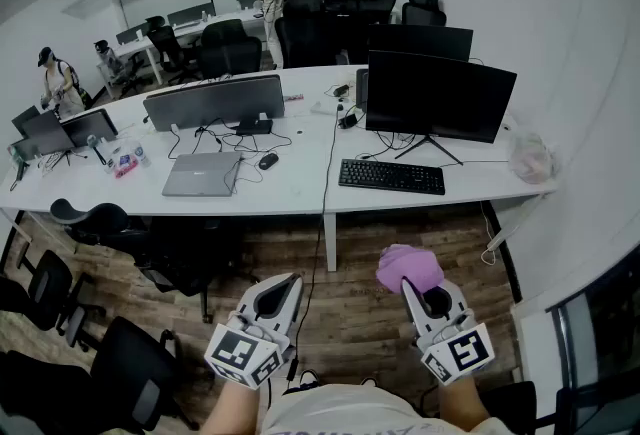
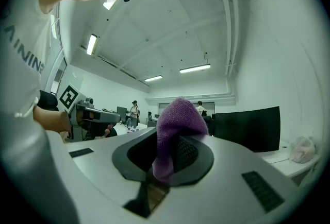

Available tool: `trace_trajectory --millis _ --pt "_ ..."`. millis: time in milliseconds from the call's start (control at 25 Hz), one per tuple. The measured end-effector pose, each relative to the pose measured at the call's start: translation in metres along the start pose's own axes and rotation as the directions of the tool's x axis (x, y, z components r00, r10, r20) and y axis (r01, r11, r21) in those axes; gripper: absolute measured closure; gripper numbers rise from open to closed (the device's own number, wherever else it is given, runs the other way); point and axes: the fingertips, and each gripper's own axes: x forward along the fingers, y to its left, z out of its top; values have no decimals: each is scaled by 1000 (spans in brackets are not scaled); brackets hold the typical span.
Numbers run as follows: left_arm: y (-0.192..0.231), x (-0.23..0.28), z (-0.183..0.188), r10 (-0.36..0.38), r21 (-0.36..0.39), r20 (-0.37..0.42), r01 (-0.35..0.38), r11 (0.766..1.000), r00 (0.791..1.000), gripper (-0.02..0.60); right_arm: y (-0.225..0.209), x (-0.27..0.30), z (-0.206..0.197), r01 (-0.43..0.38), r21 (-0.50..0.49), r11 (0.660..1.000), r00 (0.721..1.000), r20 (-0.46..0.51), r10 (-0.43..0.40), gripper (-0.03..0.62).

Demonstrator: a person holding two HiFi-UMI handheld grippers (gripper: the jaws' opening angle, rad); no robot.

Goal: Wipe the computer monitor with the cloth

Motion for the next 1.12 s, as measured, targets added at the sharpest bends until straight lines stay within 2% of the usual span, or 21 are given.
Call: trace_trajectory --millis 640,1120 --pt "6 -16 -6 -1 -9 -6 1 1000 1000 577 17 6 3 -18 20 1000 1000 13 18 539" --pt "41 -30 -14 -47 -15 -11 47 999 999 577 33 32 -2 57 59 997 998 -5 -57 539"
